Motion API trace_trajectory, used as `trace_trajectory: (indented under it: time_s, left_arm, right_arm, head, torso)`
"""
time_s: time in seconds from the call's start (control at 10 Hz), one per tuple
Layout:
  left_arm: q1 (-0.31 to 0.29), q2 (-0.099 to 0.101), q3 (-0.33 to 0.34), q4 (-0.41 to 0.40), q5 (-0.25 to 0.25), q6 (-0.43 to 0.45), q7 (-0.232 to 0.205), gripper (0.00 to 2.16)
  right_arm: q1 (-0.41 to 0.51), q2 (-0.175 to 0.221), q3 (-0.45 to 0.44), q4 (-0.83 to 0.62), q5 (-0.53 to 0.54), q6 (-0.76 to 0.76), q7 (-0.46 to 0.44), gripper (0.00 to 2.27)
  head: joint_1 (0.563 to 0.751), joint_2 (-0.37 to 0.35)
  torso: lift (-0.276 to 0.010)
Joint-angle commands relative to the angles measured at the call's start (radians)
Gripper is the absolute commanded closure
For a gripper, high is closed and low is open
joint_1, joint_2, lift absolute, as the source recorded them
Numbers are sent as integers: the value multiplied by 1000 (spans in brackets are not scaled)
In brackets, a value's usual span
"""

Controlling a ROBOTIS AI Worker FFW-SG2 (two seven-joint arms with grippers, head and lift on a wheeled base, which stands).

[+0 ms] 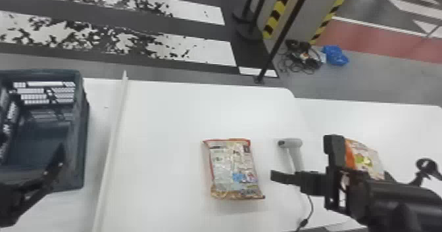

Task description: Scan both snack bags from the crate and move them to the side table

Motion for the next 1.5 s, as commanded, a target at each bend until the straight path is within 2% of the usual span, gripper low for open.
trace_trajectory:
  time_s: [0.0, 0.4, 0.8, 0.9, 1.0, 1.1, 1.2, 1.4]
  left_arm:
    - [-1, 0, 0, 0, -1, 0, 0, 66]
    - [-2, 2, 0, 2, 0, 0, 2, 66]
    - [1, 3, -2, 2, 0, 0, 2, 66]
    - [3, 3, -2, 2, 0, 0, 2, 66]
    - [3, 3, -2, 2, 0, 0, 2, 66]
    - [3, 2, -2, 2, 0, 0, 2, 66]
    - [3, 2, -2, 2, 0, 0, 2, 66]
    - [3, 0, -2, 2, 0, 0, 2, 66]
  right_arm:
    - [-6, 1, 40, 3, -1, 19, 4, 124]
    - [-39, 1, 146, 57, 28, 50, 27, 127]
    - [-108, -1, 193, 160, 36, 65, 61, 140]
    - [-126, -2, 203, 196, 53, 62, 89, 313]
    - [-132, -4, 212, 215, 79, 53, 125, 748]
    - [-134, -1, 224, 216, 112, 40, 129, 1949]
    - [-132, -4, 226, 213, 140, 40, 133, 2253]
    - [-120, -11, 215, 204, 146, 28, 181, 2253]
  head:
    - [695, -268]
    - [695, -196]
    - [695, -147]
    - [695, -141]
    - [695, -136]
    - [695, -130]
    - [695, -130]
    - [695, -142]
  torso:
    - [-29]
    - [-29]
    - [-29]
    - [-29]
    - [-29]
    - [-29]
    - [-29]
    - [-29]
